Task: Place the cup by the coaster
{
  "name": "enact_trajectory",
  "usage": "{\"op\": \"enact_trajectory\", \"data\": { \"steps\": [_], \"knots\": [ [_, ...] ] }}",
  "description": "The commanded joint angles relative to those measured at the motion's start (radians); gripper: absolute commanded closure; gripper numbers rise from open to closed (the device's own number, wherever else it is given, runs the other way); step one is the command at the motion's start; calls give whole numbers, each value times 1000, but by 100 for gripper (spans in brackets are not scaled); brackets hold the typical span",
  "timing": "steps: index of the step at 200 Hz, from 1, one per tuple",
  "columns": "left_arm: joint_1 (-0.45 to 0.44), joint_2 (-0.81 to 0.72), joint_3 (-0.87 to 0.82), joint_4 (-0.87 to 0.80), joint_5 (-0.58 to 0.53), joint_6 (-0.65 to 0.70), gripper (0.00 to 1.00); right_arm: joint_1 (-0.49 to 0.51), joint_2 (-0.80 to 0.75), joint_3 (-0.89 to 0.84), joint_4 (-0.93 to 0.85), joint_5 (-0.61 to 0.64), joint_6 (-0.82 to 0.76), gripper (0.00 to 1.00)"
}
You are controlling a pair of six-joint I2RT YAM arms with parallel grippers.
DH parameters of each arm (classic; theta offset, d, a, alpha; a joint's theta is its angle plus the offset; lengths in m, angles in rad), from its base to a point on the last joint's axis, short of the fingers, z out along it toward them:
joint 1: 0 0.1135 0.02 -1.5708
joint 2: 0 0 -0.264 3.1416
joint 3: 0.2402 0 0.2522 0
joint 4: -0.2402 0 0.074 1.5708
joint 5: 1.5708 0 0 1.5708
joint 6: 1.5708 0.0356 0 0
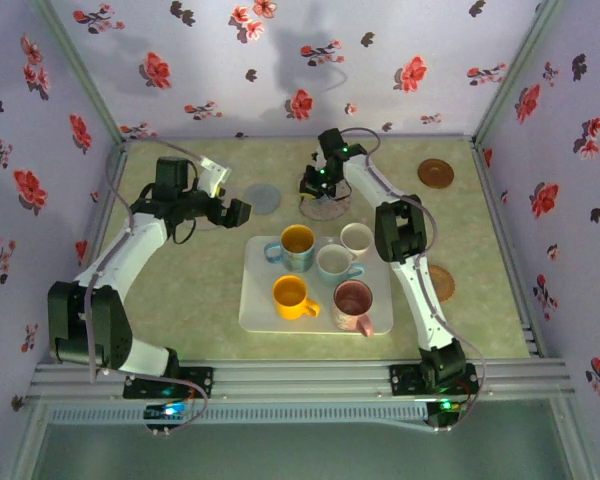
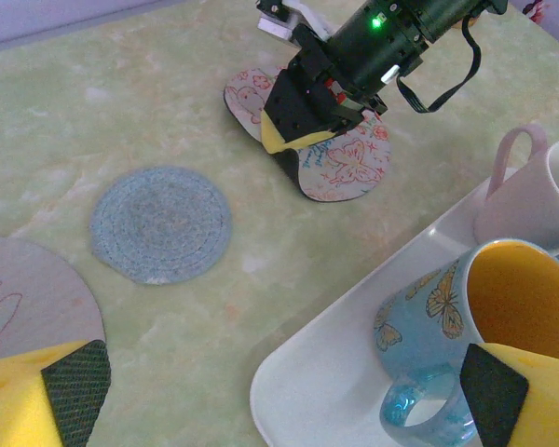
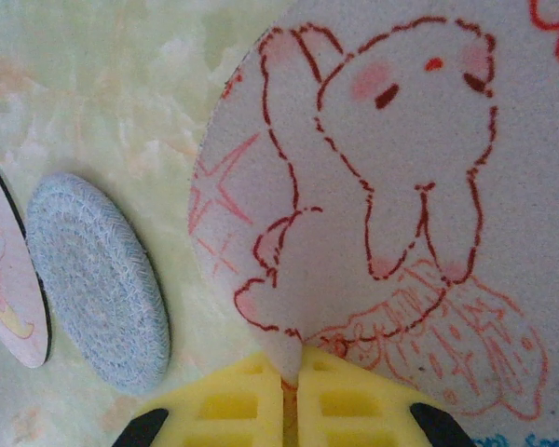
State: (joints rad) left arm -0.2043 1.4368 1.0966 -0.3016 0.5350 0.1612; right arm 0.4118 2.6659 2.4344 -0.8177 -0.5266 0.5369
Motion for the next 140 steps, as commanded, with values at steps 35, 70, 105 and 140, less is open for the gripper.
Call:
{"op": "enact_trajectory", "data": {
  "steps": [35,70,105,140],
  "knots": [
    [9,-9,-15,-10,16,25,0,22,22,36,-2,-31,25,74],
    [9,-10,-12,-4,13,9,1,22,11,48,-1,-33,24,60],
    [9,-9,-10,8,4,-10,0,19,-1,64,-4,-46,20,54],
    [9,-2,-3,22,-6,-25,1,15,-29,64,-6,-67,15,45]
  ]
}}
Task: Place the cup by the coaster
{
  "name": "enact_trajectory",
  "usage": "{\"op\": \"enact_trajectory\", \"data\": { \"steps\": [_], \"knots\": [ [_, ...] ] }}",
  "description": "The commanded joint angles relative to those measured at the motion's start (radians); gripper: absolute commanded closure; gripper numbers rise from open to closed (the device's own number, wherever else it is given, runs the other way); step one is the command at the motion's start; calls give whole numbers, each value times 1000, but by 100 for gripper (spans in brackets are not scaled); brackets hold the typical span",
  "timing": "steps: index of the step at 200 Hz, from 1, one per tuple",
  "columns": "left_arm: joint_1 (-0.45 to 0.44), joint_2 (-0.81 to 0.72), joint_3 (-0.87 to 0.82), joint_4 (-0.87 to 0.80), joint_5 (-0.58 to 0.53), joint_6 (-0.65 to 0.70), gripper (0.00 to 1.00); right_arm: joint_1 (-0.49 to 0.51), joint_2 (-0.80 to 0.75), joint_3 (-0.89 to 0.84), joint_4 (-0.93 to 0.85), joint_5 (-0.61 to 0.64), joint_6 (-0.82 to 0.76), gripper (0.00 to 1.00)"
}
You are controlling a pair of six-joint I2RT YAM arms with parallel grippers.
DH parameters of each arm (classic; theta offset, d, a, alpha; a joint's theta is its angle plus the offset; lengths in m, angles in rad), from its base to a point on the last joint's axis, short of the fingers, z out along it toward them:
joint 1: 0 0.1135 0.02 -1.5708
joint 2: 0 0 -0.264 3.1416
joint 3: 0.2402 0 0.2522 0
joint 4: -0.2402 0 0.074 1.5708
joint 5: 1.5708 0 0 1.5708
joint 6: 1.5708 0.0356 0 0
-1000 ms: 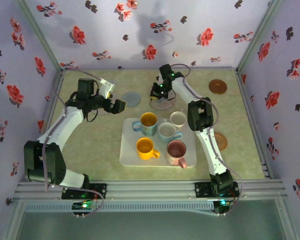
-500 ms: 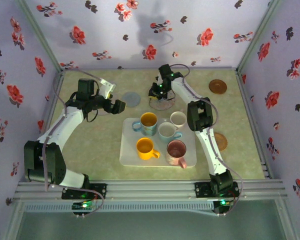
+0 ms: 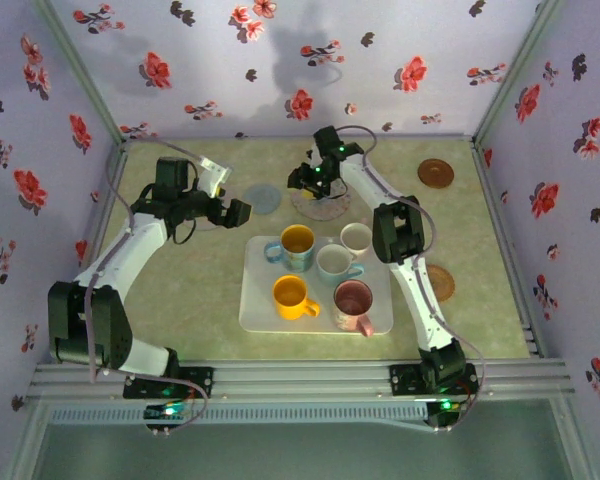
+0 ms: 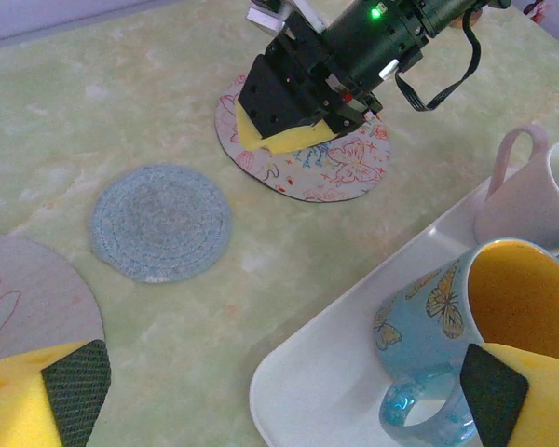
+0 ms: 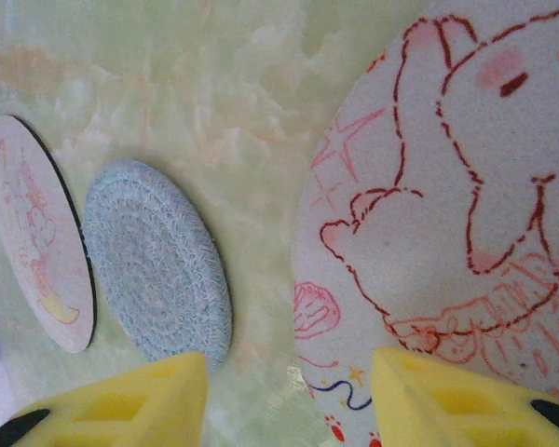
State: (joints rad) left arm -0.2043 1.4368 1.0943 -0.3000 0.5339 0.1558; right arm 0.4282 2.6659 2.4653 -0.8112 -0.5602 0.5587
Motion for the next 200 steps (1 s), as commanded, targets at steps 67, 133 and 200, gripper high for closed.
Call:
{"op": "enact_trajectory", "data": {
  "steps": [67,133,200],
  "knots": [
    [11,-1,22,42,-7,-27,1,-12,-130,33,-13,-17,-35,25],
    [-3,-46,78,24,-5,-4,1,-11,-271,25,-97,86,-112,0],
    [-75,-81,178,-77,11,76,0,-12,-501,-136,-161,254,-197,0]
  ]
}}
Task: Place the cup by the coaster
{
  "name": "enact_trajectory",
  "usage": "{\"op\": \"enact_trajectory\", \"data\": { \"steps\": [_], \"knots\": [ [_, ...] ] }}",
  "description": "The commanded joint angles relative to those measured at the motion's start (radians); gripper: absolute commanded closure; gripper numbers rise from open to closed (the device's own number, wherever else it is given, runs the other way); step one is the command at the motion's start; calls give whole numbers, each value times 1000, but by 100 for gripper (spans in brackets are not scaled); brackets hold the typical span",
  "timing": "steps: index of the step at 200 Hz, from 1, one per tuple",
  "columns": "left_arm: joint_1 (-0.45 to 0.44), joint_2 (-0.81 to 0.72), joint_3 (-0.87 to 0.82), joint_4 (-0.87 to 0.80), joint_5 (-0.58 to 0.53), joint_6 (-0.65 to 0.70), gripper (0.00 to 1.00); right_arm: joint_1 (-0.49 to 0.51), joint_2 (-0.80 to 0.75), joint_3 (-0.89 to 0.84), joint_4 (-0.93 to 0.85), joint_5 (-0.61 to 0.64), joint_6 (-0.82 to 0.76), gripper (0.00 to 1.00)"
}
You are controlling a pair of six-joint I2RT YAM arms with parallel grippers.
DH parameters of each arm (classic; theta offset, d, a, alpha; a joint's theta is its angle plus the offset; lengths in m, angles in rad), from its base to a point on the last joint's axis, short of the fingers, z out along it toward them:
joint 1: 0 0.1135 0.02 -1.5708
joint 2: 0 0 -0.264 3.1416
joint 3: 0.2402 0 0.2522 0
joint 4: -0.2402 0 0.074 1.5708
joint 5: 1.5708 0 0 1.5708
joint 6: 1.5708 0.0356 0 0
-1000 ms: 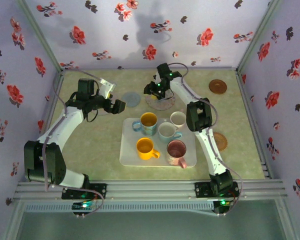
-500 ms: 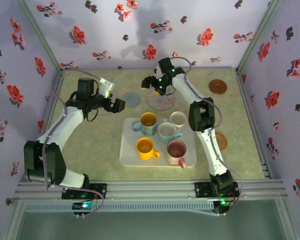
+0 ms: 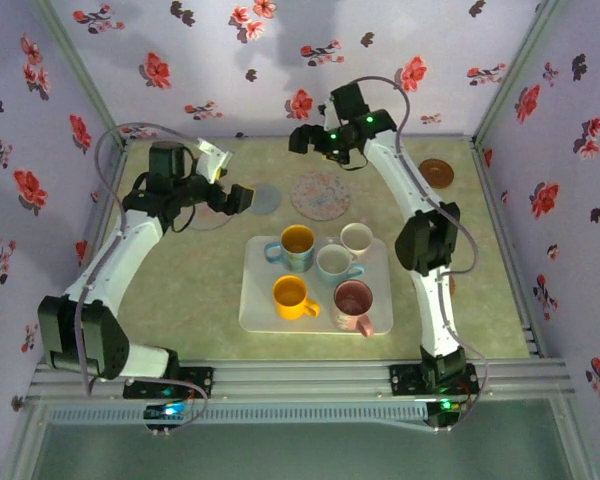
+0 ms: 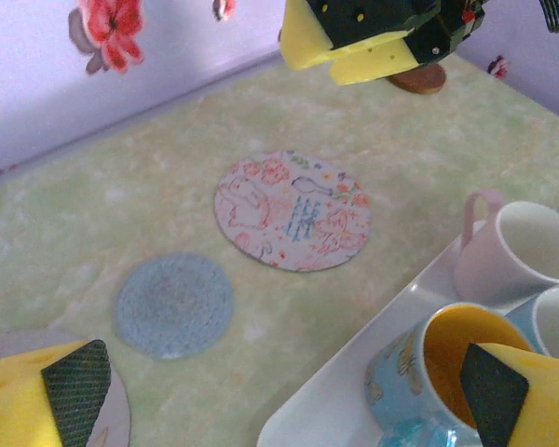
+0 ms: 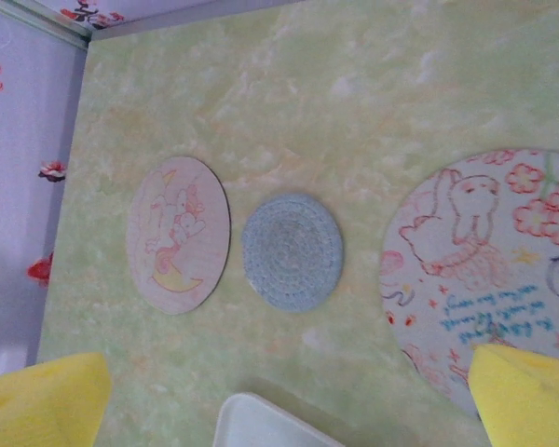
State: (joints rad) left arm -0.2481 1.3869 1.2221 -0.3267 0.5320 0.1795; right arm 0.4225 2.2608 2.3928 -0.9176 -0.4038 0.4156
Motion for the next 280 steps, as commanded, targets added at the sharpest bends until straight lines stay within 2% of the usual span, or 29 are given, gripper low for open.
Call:
{"op": "enact_trajectory", "data": {
  "steps": [1,68,144,216,261,280],
  "knots": [
    [-34,-31,51,-50,13,53,0,-6,-100,-67,-55,99,-55,0],
    [-143,-64,44,-32,16,56,1,-5,-365,-358,-82,250,-63,3],
    [-258,-138,-75,41,63,40,1,-11,-728,-795,-129,445,47,19],
    [-354,-187,-239,254,67,-47,1,-29,-1018,-1143,-192,585,229,39],
    [-392,-165,-298,321,55,-61,0,-91,-1126,-1307,-232,605,302,53],
    [-402,-157,-327,364,31,-79,0,-131,-1146,-1371,-225,603,328,62]
  ]
}}
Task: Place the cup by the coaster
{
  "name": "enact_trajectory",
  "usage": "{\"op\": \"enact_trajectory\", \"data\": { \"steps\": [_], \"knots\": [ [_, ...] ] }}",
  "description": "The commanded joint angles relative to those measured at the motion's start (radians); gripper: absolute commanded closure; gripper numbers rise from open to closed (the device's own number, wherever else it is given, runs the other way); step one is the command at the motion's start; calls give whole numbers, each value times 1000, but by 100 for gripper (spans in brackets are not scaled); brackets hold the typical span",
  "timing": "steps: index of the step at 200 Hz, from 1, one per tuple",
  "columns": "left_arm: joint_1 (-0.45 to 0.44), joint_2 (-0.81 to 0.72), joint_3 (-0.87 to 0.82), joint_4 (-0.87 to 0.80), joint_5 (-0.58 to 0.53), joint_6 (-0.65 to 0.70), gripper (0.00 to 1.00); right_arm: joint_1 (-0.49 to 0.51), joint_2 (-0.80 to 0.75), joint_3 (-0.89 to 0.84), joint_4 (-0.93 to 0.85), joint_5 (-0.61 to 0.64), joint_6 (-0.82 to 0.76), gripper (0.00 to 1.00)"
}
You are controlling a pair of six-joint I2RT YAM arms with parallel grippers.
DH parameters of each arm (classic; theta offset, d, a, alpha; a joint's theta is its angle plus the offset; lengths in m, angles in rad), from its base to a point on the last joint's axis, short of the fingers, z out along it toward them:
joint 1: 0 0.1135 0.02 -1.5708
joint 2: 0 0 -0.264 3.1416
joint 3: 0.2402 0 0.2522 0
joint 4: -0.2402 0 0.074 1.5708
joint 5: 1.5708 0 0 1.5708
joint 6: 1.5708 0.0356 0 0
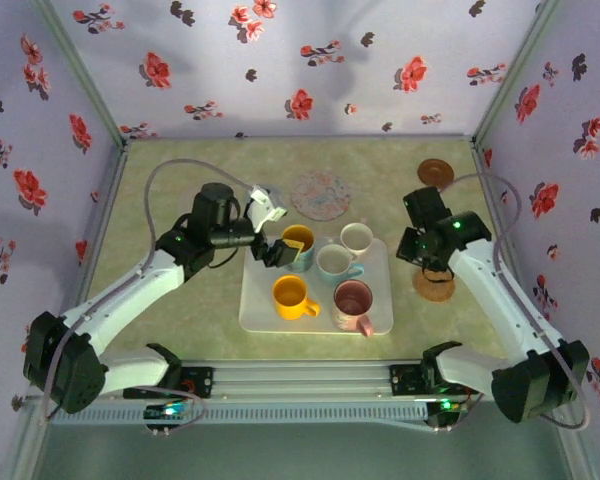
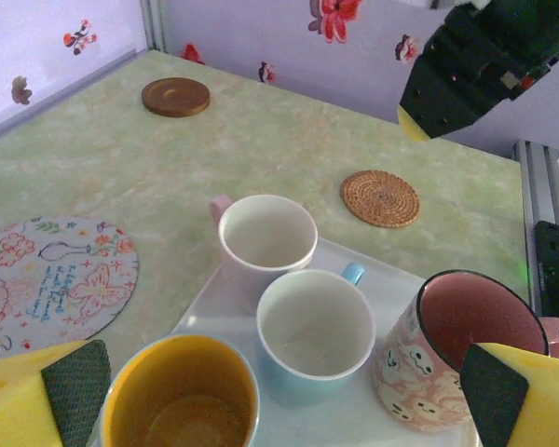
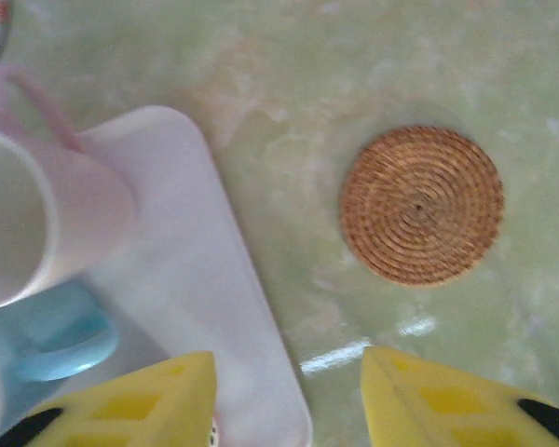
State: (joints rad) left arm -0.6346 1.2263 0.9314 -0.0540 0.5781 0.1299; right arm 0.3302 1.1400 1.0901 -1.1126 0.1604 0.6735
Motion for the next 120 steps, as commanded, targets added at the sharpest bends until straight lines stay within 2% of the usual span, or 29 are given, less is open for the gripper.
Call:
{"op": "enact_trajectory", "data": {
  "steps": [1,52,100,120],
  "knots": [
    [-17,5,-38,94,-16,-31,0,-42,-26,-72,-29,38,71,63],
    [-52,40,-75,187,-38,-78,1,-143,-42,-221,88,0,102,83],
    [-79,90,-91,244,-53,-99,1,-186,-1,-266,142,44,113,100],
    [-80,109,-89,263,-53,-114,0,-207,14,-278,165,50,108,100]
  ]
}}
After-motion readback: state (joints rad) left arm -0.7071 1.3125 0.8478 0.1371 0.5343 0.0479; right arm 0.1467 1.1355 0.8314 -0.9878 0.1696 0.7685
